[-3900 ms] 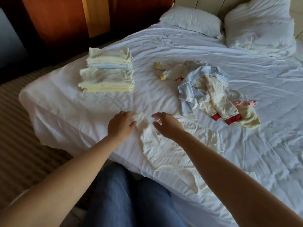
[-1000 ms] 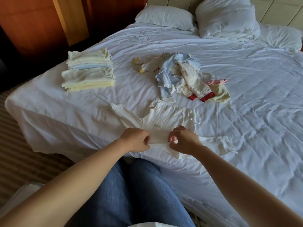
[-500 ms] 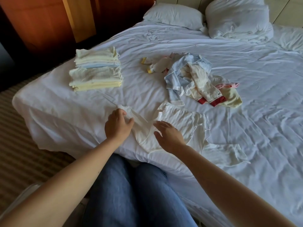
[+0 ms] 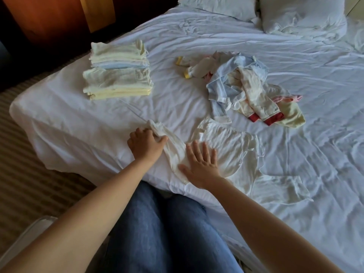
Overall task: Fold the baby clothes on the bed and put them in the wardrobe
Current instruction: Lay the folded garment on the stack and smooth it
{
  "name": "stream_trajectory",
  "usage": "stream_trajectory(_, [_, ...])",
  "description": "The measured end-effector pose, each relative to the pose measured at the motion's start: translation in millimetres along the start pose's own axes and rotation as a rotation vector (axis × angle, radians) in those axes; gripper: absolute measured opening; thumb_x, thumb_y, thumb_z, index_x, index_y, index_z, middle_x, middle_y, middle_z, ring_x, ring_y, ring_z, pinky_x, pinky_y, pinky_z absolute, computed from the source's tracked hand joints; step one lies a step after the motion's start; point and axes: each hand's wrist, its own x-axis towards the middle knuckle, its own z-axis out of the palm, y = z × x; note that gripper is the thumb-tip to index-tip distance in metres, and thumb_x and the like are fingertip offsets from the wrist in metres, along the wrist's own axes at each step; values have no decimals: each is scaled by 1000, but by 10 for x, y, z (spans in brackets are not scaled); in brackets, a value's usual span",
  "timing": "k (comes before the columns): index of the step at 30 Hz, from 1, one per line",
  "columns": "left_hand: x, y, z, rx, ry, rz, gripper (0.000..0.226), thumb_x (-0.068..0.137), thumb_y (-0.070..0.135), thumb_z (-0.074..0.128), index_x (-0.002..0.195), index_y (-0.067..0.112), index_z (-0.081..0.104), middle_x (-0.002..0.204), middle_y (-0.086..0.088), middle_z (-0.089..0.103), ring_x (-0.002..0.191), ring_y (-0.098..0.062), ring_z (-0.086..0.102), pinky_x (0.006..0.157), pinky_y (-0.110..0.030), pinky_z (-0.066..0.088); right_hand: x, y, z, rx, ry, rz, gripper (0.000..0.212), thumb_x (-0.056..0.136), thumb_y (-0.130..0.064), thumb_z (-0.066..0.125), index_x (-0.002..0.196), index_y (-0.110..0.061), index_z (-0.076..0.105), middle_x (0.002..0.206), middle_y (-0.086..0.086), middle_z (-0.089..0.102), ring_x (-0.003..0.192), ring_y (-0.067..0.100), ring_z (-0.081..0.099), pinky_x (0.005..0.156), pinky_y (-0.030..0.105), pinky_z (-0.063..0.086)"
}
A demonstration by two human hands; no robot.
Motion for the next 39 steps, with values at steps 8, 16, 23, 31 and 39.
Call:
stream_trajectory(8, [-96, 303, -211, -553, -170, 56, 17, 92, 29, 57, 93, 12, 51, 82, 4, 57, 89, -25, 60, 63, -29, 38, -16, 125, -122, 72, -61, -91, 73, 99, -54, 32, 153, -31, -11, 159, -5, -24, 144, 20, -29, 116, 48, -18])
stream_trajectory(16, [-621, 814, -194, -525, -194, 243, 22, 93, 29, 55, 110, 15, 52, 115, -2, 66, 102, -23, 61, 77, -33, 45, -743, 918, -280, 334, 521, 49, 33, 83, -4, 49, 96, -23, 74, 111, -9, 68, 114, 13, 55, 85, 32, 48])
stream_trajectory(23, [-1087, 916, 120, -114, -464, 593, 19, 87, 48, 60, 92, 30, 58, 107, 14, 68, 92, -10, 64, 70, -26, 45, -1181, 1418, -73, 495, 573, 294, 41, 84, -1, 42, 105, -22, 70, 112, -7, 66, 108, 12, 56, 76, 30, 48])
stream_trajectory(31, [-913, 651, 188, -230, -91, 697, 13, 92, 21, 58, 103, 22, 65, 103, 11, 68, 83, -12, 64, 66, -26, 46, -896, 1071, -193, 536, 627, 146, 30, 93, -22, 54, 122, -23, 62, 123, -5, 62, 117, 13, 53, 90, 31, 46])
stream_trajectory(39, [-810, 346, 501, 244, -314, 752, 75, 87, 52, -3, 156, 22, 2, 160, -1, -10, 150, -15, -7, 121, -33, -3, -776, 992, 155, 123, 272, -49, 61, 97, -54, 13, 154, -33, 17, 161, -14, 7, 149, 6, -2, 122, 38, -5])
